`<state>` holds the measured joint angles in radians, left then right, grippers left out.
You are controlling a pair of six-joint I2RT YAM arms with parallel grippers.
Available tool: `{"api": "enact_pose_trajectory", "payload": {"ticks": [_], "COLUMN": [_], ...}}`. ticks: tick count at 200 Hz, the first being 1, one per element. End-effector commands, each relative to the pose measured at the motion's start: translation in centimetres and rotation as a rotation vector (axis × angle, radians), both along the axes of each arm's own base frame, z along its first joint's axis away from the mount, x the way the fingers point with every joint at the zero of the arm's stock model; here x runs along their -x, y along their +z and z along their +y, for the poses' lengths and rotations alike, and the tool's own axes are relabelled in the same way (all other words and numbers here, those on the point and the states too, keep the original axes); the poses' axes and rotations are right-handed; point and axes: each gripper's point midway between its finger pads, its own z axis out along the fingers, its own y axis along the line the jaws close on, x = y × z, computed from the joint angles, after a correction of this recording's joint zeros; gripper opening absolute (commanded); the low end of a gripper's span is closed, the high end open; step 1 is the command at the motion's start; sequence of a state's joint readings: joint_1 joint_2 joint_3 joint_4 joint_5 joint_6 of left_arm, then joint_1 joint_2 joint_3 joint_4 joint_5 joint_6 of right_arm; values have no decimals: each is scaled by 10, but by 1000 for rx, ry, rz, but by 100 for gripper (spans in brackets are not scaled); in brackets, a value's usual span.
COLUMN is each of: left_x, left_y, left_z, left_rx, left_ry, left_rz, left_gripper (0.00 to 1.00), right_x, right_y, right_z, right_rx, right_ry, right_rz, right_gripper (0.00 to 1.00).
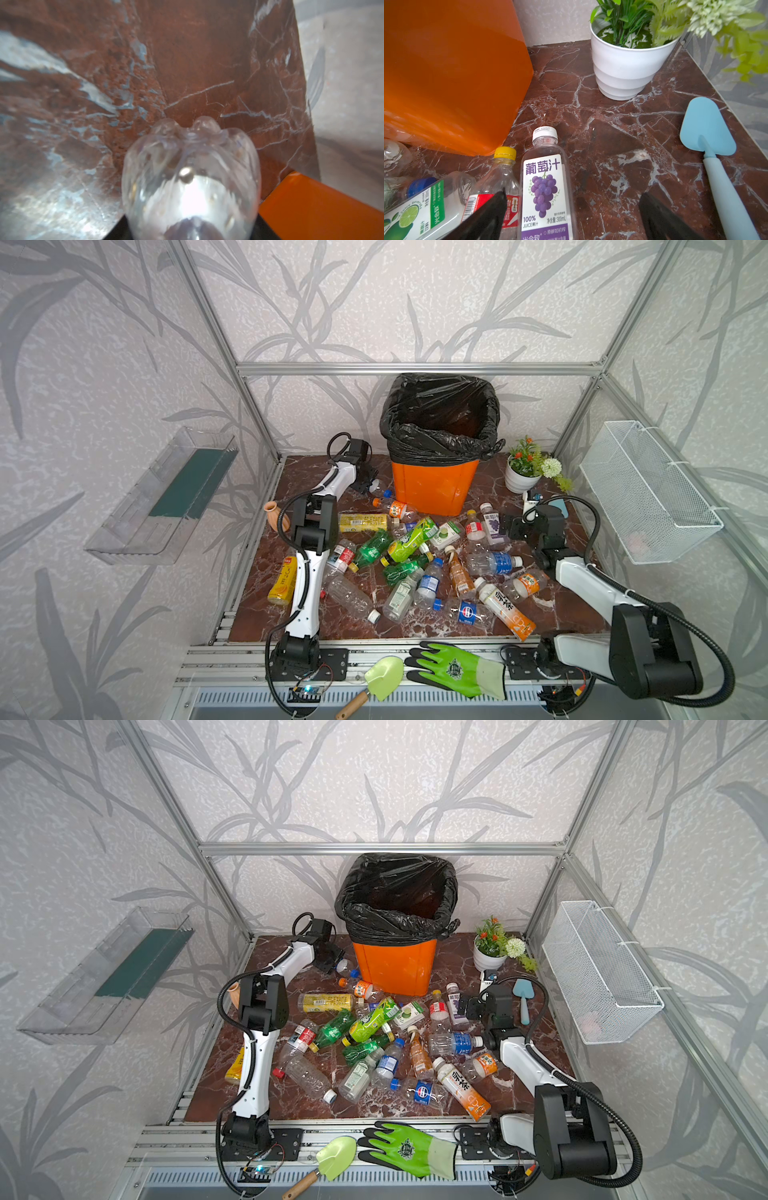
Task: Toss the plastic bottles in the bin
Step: 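Lift the Pepsi bottle high with the left gripper, then swing the Pepsi bottle over the bin and open the left gripper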
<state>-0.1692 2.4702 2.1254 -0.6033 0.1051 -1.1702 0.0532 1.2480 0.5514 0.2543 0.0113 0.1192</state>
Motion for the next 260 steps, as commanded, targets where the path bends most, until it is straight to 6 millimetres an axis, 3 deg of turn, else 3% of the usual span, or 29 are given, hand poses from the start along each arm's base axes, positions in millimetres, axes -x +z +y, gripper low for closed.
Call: {"api": "enact_pose_trajectory", "payload": {"ticks": [1, 28, 47, 68, 96, 110, 137, 166, 192, 207, 221, 245, 260], "left_x": [-6, -18, -26, -30, -17, -2, 45, 119, 181, 194, 187, 150, 120], "left_y": [-8, 19, 51, 96, 172, 213, 316, 433, 504, 529, 545, 559, 548], "left_z": [2, 9, 18, 30, 50, 65, 90, 114, 123, 116, 94, 19, -42], "left_rx": [31, 53, 60, 57, 19, -22, -172, -349, -435, -433, -415, -362, -316], "left_ry": [34, 51, 60, 63, 73, 86, 96, 158, 207, 185, 94, -168, -368], "left_rz": [-9, -86, -162, -265, -426, -516, -750, -1073, -1310, -1398, -1458, -1481, -1439], "left_gripper": [52, 46, 44, 43, 43, 43, 43, 44, 45, 45, 45, 45, 47], "right_x": [6, 7, 9, 12, 18, 23, 32, 36, 35, 34, 33, 33, 37], "right_y": [2, 9, 16, 25, 40, 47, 62, 72, 78, 79, 80, 81, 81], "right_z": [-2, -1, 0, 0, -2, -4, -10, -13, -11, -9, -7, -3, -2], "right_rx": [6, -2, -5, -5, 0, 7, 22, 16, -9, -26, -38, -57, -62], "right_ry": [-8, -3, 2, 6, 1, -11, -36, -54, -56, -48, -39, -22, -21], "right_rz": [-1, -19, -37, -56, -96, -120, -169, -216, -248, -255, -258, -255, -252], "right_gripper": [99, 99, 99, 99, 99, 99, 99, 99, 99, 99, 99, 99, 99]}}
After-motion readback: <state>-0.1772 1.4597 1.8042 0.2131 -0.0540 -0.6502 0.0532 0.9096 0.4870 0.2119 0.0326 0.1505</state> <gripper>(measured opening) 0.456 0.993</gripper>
